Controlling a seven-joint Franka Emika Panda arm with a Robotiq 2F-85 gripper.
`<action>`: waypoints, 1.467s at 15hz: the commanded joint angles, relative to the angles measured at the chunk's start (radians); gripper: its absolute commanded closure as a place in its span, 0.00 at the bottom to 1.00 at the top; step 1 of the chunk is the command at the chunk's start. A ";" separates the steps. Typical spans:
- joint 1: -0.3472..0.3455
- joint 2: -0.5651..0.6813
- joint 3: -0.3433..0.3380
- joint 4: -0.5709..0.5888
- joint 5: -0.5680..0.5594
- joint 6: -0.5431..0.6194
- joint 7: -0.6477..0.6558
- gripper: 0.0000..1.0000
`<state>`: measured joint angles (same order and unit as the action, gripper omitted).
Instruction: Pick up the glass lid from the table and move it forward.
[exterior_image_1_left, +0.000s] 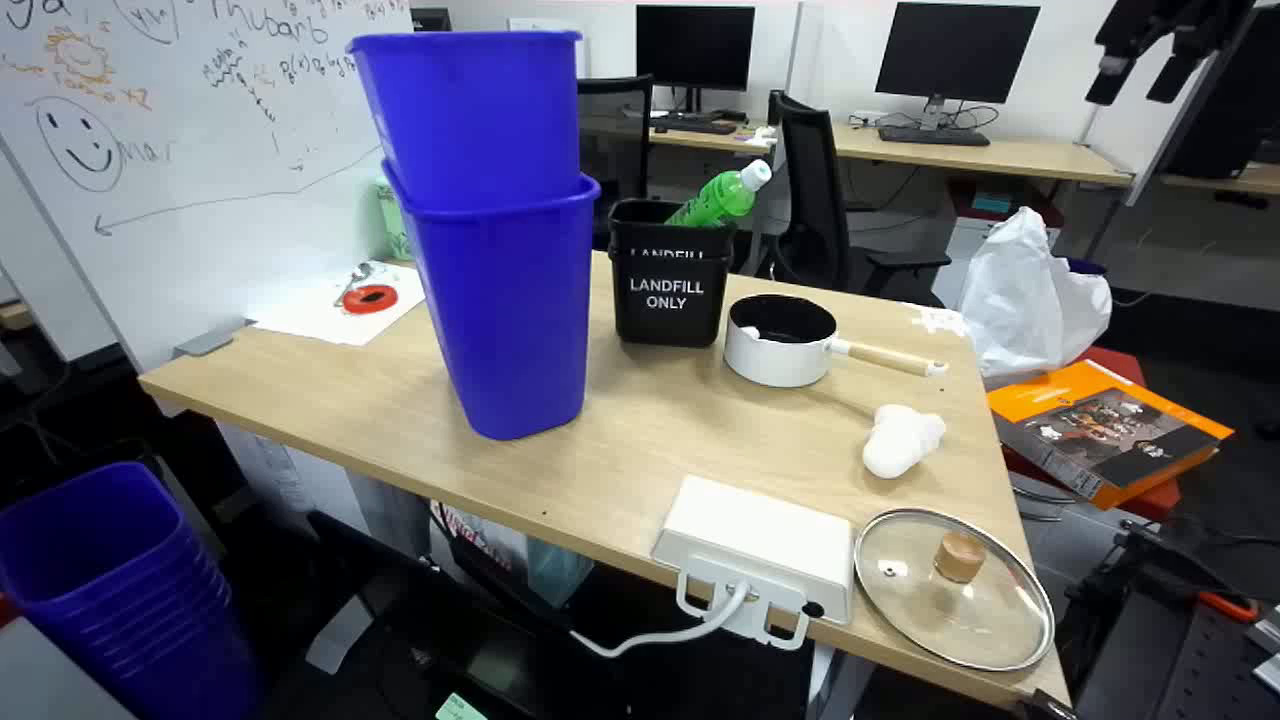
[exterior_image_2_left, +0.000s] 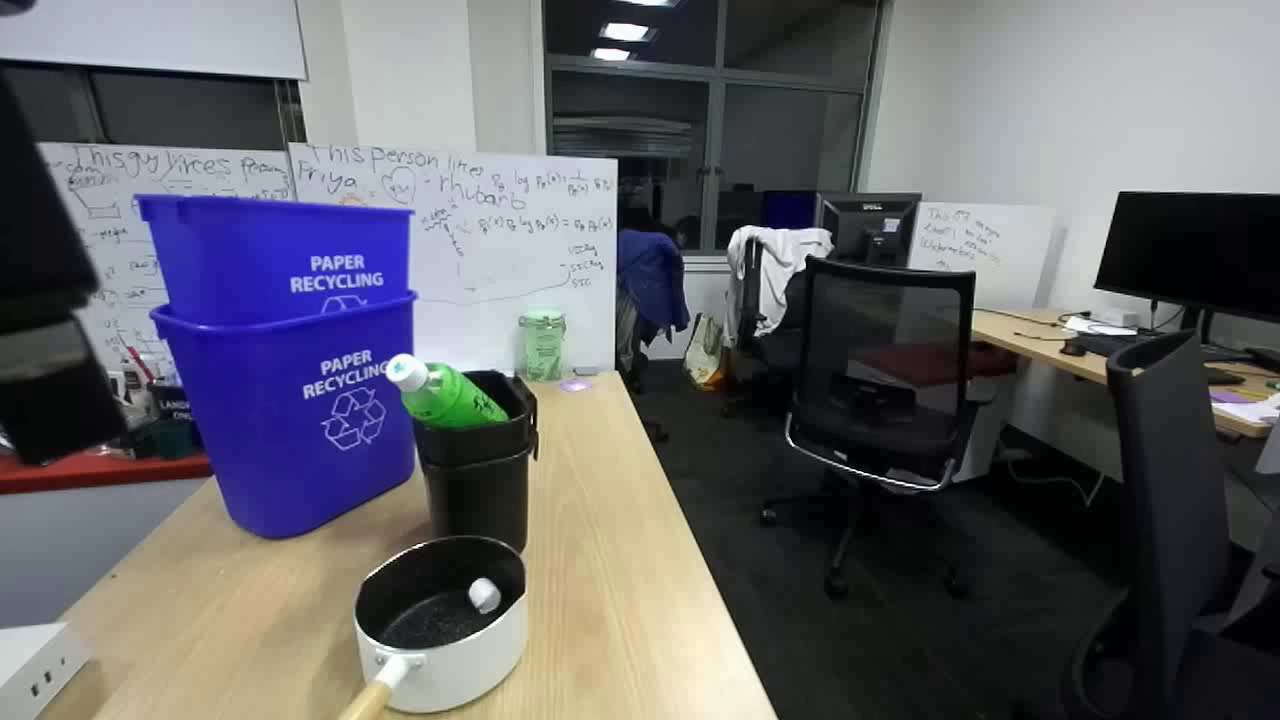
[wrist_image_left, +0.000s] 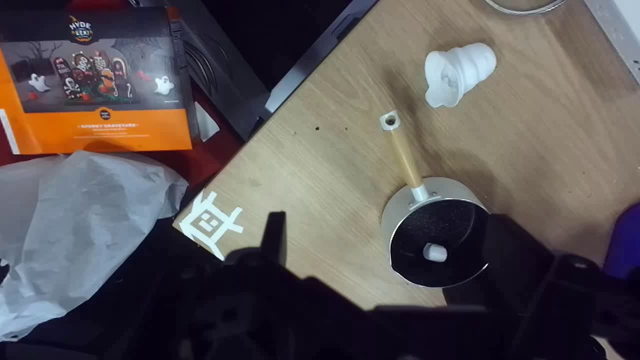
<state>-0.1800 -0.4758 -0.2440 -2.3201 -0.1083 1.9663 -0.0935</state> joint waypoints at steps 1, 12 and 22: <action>-0.011 0.002 0.009 0.003 0.005 -0.003 -0.005 0.00; 0.051 -0.111 0.055 -0.125 0.142 -0.084 -0.003 0.00; 0.046 -0.110 0.072 -0.124 0.109 -0.099 0.011 0.00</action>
<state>-0.1297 -0.5671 -0.1882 -2.4271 0.0048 1.8980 -0.0763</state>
